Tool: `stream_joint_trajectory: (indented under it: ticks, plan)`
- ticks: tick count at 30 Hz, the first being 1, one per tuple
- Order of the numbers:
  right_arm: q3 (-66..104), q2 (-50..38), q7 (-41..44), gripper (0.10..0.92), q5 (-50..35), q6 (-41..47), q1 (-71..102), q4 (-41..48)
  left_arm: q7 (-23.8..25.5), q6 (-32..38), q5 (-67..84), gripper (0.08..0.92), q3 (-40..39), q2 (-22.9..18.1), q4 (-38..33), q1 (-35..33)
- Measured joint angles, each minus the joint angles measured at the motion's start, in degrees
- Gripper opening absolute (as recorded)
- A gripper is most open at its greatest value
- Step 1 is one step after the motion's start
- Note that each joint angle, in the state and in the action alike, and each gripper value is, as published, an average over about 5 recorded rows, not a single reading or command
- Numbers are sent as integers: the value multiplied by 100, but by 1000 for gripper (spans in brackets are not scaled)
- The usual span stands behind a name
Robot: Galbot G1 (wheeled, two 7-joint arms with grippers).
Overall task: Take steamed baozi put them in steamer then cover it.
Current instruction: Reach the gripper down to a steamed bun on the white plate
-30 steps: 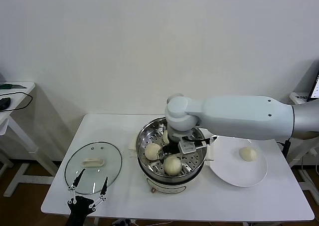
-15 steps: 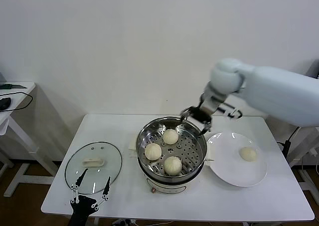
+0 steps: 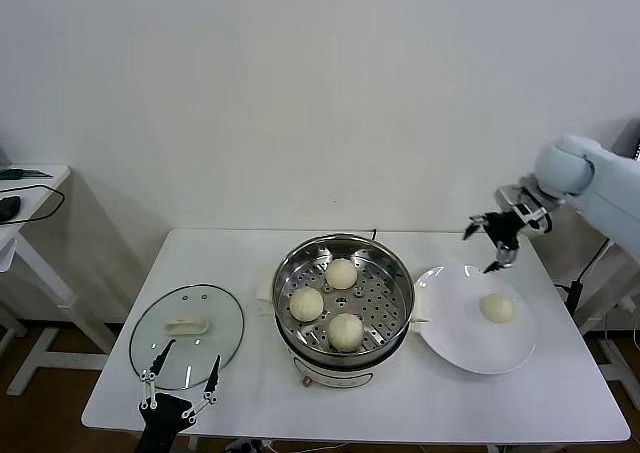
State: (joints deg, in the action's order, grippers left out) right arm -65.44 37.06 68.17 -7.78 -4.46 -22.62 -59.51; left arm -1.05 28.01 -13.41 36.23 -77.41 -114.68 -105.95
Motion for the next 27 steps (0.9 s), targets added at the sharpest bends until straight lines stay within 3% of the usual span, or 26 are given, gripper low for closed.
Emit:
stream_joint_trajectory:
  ticks: [27]
  plan:
    - [720,460,-645,823,573,212,1636,1262,0,22,-3,823,41,-7,108,-25]
